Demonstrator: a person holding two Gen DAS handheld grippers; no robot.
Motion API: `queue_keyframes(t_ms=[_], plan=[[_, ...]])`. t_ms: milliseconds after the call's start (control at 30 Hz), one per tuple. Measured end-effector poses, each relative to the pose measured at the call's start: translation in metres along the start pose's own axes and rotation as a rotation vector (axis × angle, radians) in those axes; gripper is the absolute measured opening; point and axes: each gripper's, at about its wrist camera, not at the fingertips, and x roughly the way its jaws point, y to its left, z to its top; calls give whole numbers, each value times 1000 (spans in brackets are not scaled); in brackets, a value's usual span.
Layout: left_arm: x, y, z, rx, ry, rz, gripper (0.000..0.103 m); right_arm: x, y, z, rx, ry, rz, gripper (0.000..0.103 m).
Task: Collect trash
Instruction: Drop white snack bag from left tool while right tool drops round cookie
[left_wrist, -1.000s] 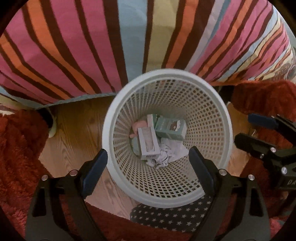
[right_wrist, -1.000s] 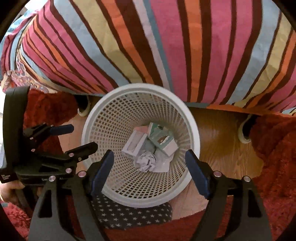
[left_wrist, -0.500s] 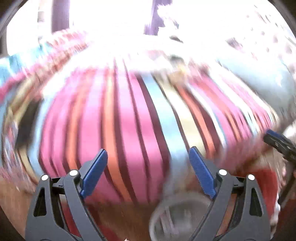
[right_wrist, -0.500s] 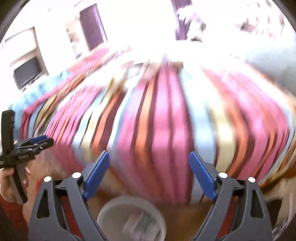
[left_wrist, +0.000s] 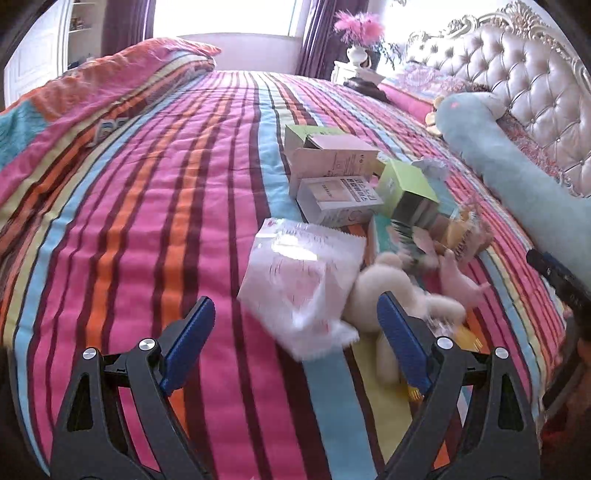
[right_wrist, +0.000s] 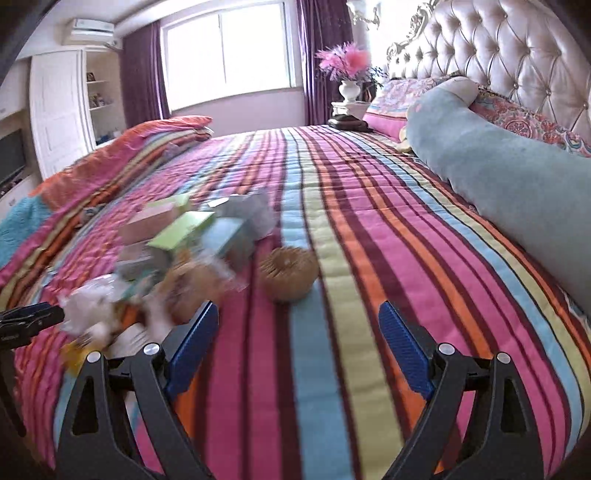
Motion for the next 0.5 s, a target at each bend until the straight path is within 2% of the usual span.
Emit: queue_keyframes(t_ms=[233,333,367,433,500], plan=[[43,-2,18,31,53,35,87,47,-5,16,-27,88,1,84],[55,1,21,26,71,19,87,62,-2,16,-27,122,20,84],[58,2,21,17,74,11,88,67,0,17,-29,127,24,84],[63,4,22,11,79,20,96,74,3,18,-39,139,28,84],[69,6,23,9,85,12,96,85,7,19,-55,157,10,84]])
